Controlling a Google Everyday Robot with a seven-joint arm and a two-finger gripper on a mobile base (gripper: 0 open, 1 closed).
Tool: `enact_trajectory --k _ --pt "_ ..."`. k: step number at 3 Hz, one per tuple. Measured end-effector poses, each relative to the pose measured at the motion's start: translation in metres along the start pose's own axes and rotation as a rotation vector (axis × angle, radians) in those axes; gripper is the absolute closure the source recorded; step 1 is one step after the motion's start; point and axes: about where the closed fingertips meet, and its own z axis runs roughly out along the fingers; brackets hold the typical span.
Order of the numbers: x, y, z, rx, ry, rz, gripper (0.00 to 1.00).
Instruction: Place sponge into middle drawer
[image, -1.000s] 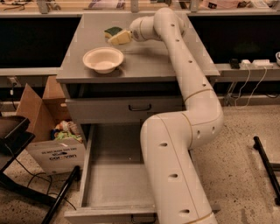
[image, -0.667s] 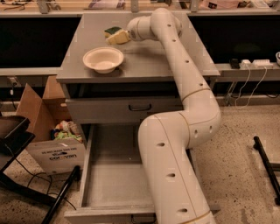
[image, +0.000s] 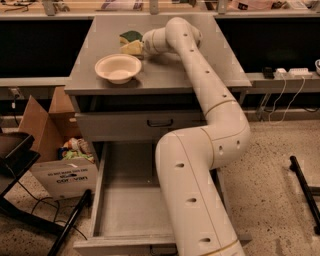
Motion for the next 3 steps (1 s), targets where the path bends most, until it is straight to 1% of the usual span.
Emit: enact_trajectory --k 1,3 --pt "-0.0021 0.0019 -0.0007 -0.002 0.004 0.024 0.50" --pt "-0.0024 0.0020 -0.0008 -0.002 0.004 0.024 0.96"
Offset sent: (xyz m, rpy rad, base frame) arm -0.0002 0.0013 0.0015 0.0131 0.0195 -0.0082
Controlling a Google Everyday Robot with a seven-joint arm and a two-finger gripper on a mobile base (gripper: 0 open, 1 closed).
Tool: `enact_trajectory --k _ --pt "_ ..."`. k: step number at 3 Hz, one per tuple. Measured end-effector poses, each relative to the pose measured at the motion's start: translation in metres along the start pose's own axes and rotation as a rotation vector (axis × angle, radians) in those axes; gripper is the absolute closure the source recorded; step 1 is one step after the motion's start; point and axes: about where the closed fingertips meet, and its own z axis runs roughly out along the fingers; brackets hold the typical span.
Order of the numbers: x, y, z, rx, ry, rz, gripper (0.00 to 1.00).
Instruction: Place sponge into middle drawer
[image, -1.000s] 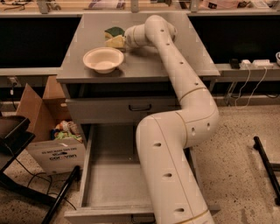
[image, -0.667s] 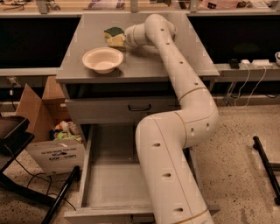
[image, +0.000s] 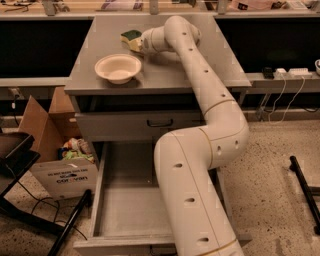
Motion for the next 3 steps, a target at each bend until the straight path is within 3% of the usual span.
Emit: enact_trajectory --k 1,2,3 --pt "-0.005 0.002 -0.004 0.001 0.000 -0.001 1.00" --pt "-0.005 -0.013 -0.027 0.027 0.028 -0.016 1.00" --pt "-0.033 -0.025 -0.113 0.060 0.089 -0.057 1.00"
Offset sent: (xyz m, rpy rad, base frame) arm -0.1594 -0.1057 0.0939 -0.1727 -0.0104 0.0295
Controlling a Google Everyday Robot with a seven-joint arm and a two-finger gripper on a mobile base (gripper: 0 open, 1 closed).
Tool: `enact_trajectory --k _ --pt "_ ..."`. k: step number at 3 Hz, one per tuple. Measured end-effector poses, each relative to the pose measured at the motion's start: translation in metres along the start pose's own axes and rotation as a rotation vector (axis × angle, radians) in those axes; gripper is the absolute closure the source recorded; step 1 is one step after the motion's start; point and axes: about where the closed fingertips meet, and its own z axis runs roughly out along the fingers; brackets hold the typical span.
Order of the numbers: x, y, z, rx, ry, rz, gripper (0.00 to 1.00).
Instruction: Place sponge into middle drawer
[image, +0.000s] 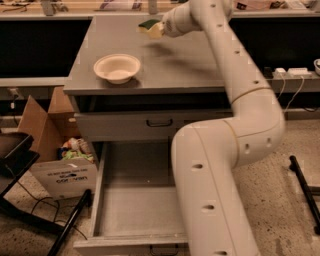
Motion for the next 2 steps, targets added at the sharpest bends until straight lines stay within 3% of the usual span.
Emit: enact_trajectory --k 1,2 --pt "-0.009 -0.011 -0.073 0.031 0.043 0.006 1.00" --pt "-0.028 -0.017 -0.143 0.074 -0.006 0.000 1.00"
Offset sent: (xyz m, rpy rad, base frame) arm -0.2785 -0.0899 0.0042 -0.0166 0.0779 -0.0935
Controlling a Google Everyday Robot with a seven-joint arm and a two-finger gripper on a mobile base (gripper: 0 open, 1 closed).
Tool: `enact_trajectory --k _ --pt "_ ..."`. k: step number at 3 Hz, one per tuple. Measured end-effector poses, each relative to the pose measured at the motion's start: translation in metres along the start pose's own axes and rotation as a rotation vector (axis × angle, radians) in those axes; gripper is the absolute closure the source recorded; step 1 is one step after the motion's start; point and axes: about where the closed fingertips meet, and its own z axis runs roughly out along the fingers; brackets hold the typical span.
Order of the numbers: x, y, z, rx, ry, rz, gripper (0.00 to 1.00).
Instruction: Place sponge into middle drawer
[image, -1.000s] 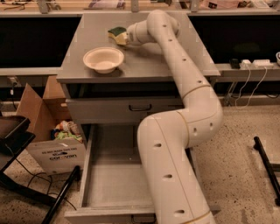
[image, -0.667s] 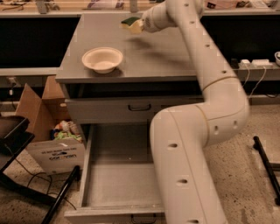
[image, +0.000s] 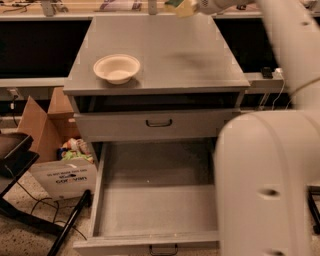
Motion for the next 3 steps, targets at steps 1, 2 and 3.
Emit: enact_trajectory --k 1,2,3 --pt "-0.035 -0.016 -0.106 0.086 -0.180 -0.007 1.00" --pt "-0.074 0.008 -0.214 0.139 -0.379 -0.044 1.00" --pt "-0.058 0.034 -0.245 0.122 -0.490 -0.019 1.00"
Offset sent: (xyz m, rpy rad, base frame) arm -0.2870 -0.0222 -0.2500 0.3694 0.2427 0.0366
